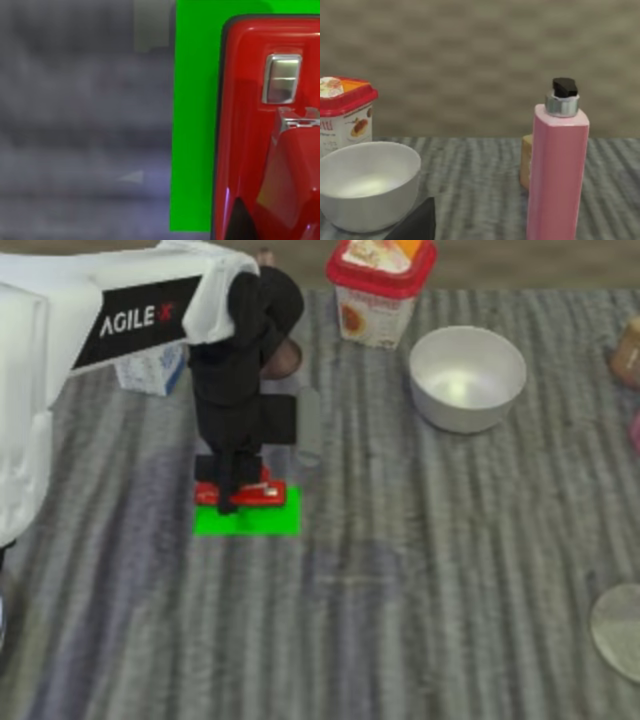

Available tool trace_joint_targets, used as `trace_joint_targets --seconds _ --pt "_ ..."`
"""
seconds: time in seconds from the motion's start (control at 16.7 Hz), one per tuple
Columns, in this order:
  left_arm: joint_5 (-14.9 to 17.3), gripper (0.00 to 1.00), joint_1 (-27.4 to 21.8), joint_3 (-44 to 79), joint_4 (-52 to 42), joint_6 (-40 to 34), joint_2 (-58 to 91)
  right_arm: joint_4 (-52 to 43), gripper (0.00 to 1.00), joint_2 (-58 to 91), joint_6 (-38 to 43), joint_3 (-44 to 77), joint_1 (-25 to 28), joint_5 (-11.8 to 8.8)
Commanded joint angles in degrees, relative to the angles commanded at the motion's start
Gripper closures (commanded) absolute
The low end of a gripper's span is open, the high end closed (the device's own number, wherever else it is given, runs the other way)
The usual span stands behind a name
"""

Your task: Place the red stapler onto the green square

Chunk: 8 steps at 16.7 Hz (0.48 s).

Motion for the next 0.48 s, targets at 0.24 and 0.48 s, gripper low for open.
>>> trace_joint_targets --seconds 0.24,0.48 --pt "0.0 0.85 0.0 0.0 0.0 0.0 0.0 0.0 0.0 0.0 0.0 0.0 0.0 0.0" --pt "0.0 0.55 0.0 0.0 0.0 0.0 0.0 0.0 0.0 0.0 0.0 0.0 0.0 0.0"
